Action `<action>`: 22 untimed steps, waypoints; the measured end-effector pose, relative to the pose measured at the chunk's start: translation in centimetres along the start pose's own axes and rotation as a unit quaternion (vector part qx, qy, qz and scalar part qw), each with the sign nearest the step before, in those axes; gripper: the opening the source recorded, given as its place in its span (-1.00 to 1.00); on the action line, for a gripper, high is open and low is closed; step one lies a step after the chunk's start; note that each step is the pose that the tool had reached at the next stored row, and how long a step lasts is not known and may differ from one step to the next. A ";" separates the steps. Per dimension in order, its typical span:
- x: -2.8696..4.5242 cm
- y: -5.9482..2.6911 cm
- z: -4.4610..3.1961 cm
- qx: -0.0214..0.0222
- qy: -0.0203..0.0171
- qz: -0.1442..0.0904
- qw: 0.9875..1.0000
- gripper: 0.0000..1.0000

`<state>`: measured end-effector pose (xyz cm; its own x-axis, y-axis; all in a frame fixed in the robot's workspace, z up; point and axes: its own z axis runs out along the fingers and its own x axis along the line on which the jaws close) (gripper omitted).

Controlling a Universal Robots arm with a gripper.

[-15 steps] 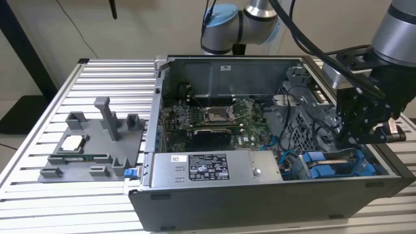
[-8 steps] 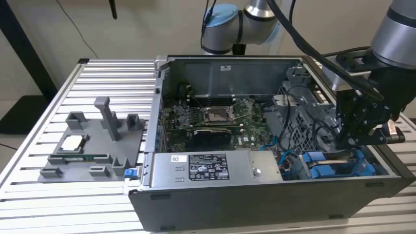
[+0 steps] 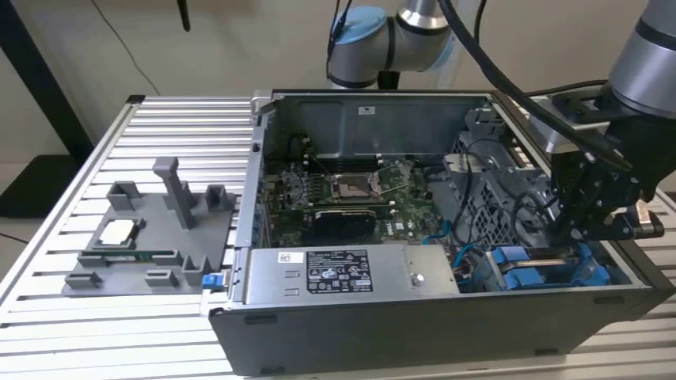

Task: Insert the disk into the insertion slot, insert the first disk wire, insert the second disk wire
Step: 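Insert the first disk wire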

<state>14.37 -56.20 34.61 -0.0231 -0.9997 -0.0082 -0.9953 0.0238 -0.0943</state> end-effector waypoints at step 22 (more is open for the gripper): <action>0.13 -0.32 1.10 0.000 -0.001 0.001 1.000 -0.62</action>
<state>14.79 -56.33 33.54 -0.0244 -0.9996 -0.0109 -0.9953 0.0254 -0.0939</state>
